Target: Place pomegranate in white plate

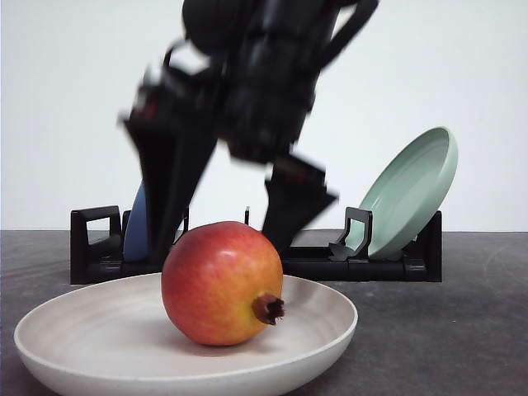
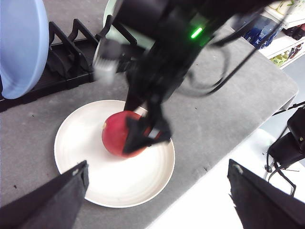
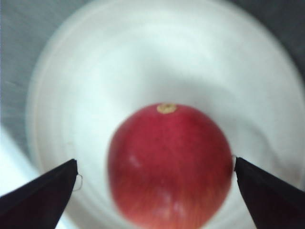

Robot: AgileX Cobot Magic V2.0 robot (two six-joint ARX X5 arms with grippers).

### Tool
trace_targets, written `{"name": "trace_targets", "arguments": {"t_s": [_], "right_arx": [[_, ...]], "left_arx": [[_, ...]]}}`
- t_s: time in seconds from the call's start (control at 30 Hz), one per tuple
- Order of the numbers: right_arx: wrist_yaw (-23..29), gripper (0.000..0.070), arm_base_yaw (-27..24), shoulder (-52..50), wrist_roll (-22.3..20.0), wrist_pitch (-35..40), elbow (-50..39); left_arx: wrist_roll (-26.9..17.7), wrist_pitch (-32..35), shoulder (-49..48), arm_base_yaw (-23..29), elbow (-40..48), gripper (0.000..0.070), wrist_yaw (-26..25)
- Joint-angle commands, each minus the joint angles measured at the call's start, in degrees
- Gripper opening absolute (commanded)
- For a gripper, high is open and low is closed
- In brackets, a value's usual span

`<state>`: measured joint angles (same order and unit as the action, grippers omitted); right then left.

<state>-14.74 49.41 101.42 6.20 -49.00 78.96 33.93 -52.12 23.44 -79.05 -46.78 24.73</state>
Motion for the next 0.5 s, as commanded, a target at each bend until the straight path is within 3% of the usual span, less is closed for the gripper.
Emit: {"name": "trace_targets", "arguments": {"t_s": [0.0,0.3,0.47], "right_arx": [[0.2,0.0673,-0.4,-3.9,-0.6,-0.3,1.6],[8.9,0.0672,-4.5,-26.5,-0.9,-12.1,1.5],[9.2,0.0672,-5.1,-38.9,-0.6,-12.4,-2.0]], "left_arx": [[0.2,0.5,0.1,-0.9,-0.3,0.0555,0.3],[0.2,0.5,0.1,-0.9,-0.3,0.0555,0.3],[0.2,1.0,0.1,-0.9,-0.3,0.0555,0.3]]}}
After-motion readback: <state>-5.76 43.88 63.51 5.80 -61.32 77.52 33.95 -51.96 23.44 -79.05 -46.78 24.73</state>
